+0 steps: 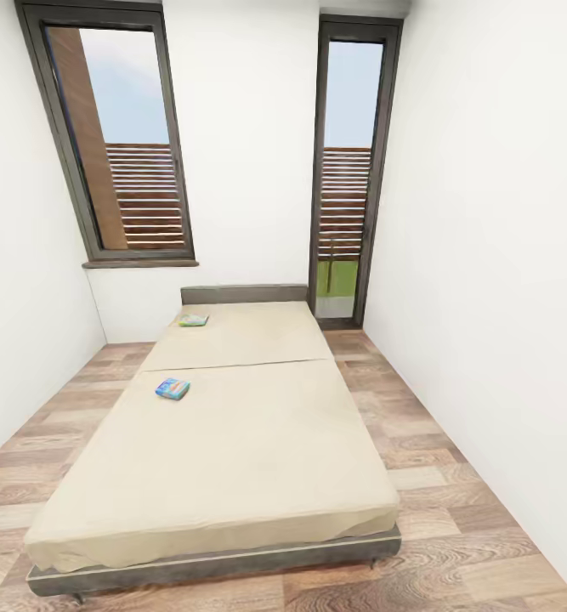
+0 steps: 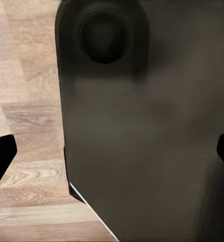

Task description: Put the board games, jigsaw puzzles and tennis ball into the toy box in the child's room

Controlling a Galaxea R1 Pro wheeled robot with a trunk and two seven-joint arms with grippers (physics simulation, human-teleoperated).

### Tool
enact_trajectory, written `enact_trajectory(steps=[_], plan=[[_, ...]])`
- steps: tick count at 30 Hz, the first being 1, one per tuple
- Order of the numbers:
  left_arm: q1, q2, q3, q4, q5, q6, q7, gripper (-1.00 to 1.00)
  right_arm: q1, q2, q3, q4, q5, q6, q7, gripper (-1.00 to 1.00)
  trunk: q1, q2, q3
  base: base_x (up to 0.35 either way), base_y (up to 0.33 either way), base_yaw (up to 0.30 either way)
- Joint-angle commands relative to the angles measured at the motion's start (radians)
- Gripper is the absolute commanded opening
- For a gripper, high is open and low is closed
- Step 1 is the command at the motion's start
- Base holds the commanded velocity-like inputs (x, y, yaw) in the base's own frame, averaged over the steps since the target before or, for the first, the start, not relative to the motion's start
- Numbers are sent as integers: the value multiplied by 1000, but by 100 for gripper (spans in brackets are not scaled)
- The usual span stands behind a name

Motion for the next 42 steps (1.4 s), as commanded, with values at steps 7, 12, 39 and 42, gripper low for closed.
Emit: enact_trajectory(steps=[7, 12, 39, 42], plan=[[-3, 2, 2, 0, -2, -2, -2, 100, -1, -1, -1, -2, 0, 2, 2, 100, 0, 0, 0, 0, 0, 0], [-3, 2, 2, 0, -2, -2, -2, 100, -1, -1, -1, -2, 0, 2, 2, 100, 0, 0, 0, 0, 0, 0], [-3, 2, 2, 0, -2, -2, -2, 100, -1, -1, -1, -2, 0, 2, 2, 100, 0, 0, 0, 0, 0, 0], [-3, 2, 2, 0, -2, -2, -2, 100, -1, -1, -1, -2, 0, 2, 2, 100, 0, 0, 0, 0, 0, 0]])
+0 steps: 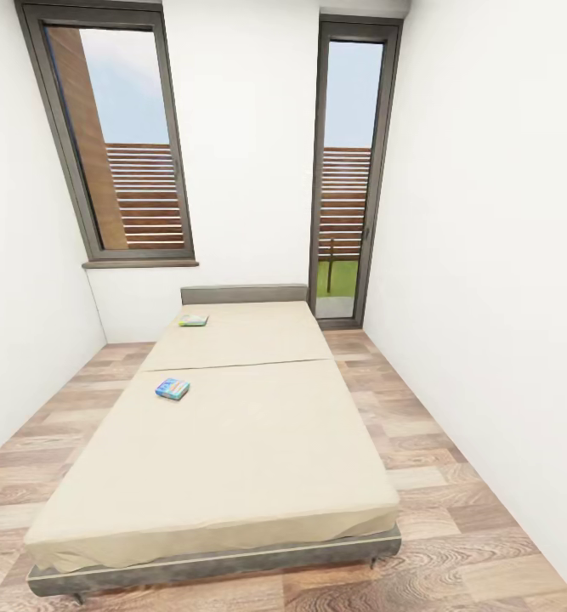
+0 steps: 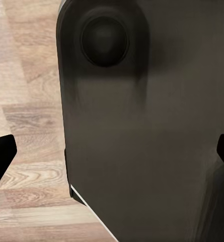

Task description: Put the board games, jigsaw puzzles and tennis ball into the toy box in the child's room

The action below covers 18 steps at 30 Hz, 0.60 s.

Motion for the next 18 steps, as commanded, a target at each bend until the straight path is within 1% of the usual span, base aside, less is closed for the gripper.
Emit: enact_trajectory(steps=[1, 6, 8, 18], plan=[[0, 0, 0, 0, 0, 0, 0, 100, 0, 0, 0, 0, 0, 0, 0, 100, 0, 0, -1, 0, 0, 0], [0, 0, 0, 0, 0, 0, 0, 100, 0, 0, 0, 0, 0, 0, 2, 100, 0, 0, -1, 0, 0, 0], [0, 2, 1, -2, 4, 1, -1, 100, -12, 6, 2, -10, 1, 0, 1, 100, 0, 0, -1, 0, 0, 0], [-14, 3, 2, -6, 10, 6, 0, 100, -44, 14, 2, -29, 1, 9, 2, 100, 0, 0, -1, 0, 0, 0]])
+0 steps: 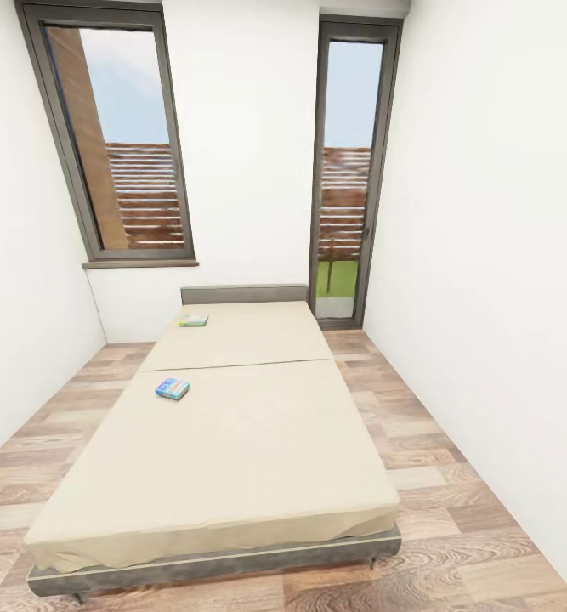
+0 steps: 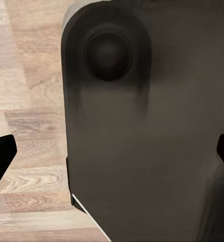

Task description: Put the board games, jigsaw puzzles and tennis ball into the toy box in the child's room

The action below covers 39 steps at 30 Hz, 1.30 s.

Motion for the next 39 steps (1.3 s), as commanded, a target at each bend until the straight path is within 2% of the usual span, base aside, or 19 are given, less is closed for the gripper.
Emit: enact_trajectory(steps=[1, 11, 12, 13, 14, 17, 20, 25, 28, 30, 31, 33, 34, 36, 37, 38, 39], plan=[[-6, 0, 0, -1, 2, 1, -2, 100, -6, 1, 0, -4, 0, 3, 0, 100, 0, -1, -1, 0, 0, 0], [-60, -3, 10, -6, 24, 19, -13, 100, -58, 0, -1, -23, -4, 19, -1, 100, 0, -1, -1, 0, 0, 0], [-102, -3, 11, -6, 32, 27, -14, 100, -95, -1, -1, -24, -5, 27, -1, 100, 0, -1, -1, 0, 0, 0], [-121, -4, 12, -7, 40, 37, -16, 100, -115, -2, -1, -26, -6, 38, -1, 100, 0, -1, -1, 0, 0, 0], [-121, -4, 12, -7, 40, 37, -16, 100, -115, -2, -1, -26, -6, 38, -1, 100, 0, -1, -1, 0, 0, 0], [-181, -6, 13, -8, 70, 76, -18, 100, -176, -4, -2, -28, -8, 85, -1, 100, 0, -1, -1, 0, 0, 0], [-202, -7, 14, -8, 82, 90, -19, 100, -196, -4, -2, -29, -8, 102, -2, 100, 0, -1, -1, 0, 0, 0], [-291, -17, 14, -15, 131, 150, -21, 100, -281, -3, -3, -38, -9, 158, -4, 100, 0, -1, -1, 0, 0, 0], [-314, -20, 14, -18, 140, 165, -21, 100, -305, -3, -3, -42, -9, 170, -4, 100, 0, -1, -1, 0, 0, 0], [-361, -27, 15, -26, 155, 194, -21, 100, -357, 0, -4, -49, -9, 195, -5, 100, 0, -1, -1, 0, 0, 0], [-361, -27, 15, -26, 155, 194, -21, 100, -357, 0, -4, -49, -9, 195, -5, 100, 0, -1, -1, 0, 0, 0], [-408, -35, 15, -40, 166, 218, -21, 100, -413, 3, -5, -54, -10, 233, -6, 100, 0, -1, -1, 0, 0, 0], [-408, -35, 15, -40, 166, 218, -21, 100, -413, 3, -5, -54, -10, 233, -6, 100, 0, -1, -1, 0, 0, 0], [-452, -44, 16, -61, 174, 240, -21, 100, -477, 4, -6, -60, -10, 285, -6, 100, 0, -1, -1, 0, 0, 0], [-452, -44, 16, -61, 174, 240, -21, 100, -477, 4, -6, -60, -10, 285, -6, 100, 0, -1, -1, 0, 0, 0], [-473, -49, 18, -73, 179, 251, -21, 100, -513, 5, -6, -64, -11, 318, -5, 100, 0, -1, -1, 0, 0, 0], [-473, -49, 18, -73, 179, 251, -21, 100, -513, 5, -6, -64, -11, 318, -5, 100, 0, -1, -1, 0, 0, 0]])
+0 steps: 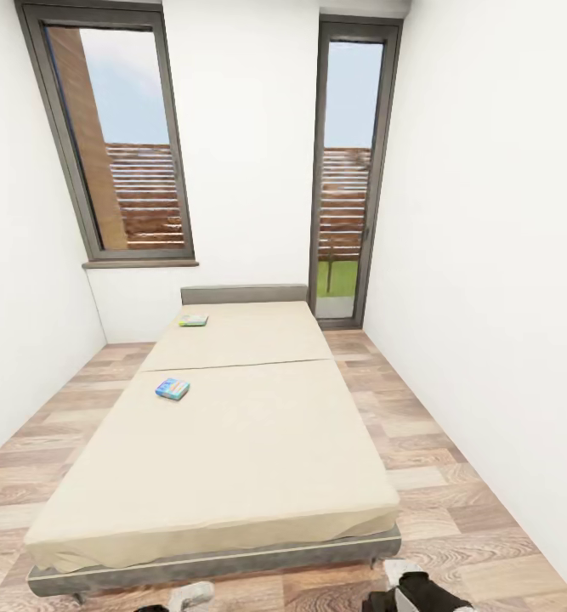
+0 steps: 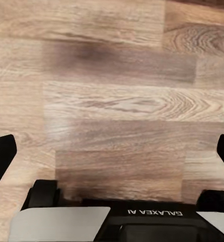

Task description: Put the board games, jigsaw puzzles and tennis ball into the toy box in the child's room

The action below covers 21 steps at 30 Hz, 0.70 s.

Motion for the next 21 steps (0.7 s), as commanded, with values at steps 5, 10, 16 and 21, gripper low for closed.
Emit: enact_trajectory(steps=[5, 10, 16, 21], plan=[[-61, -17, 14, -48, 35, 51, 0, 100, -104, 1, -1, -13, -2, 108, 3, 100, 0, -1, -1, 0, 0, 0], [-130, -30, 24, -123, 90, 121, 5, 100, -205, 2, -2, -33, -3, 187, 5, 100, 0, -1, -1, 0, 0, 0], [-169, -34, 28, -183, 127, 161, 9, 100, -246, 3, -2, -75, -6, 218, 5, 100, 0, -1, -1, 0, 0, 0], [-192, -36, 30, -250, 160, 183, 10, 100, -265, 3, -3, -141, -8, 239, 6, 100, 0, -1, -1, 0, 0, 0]])
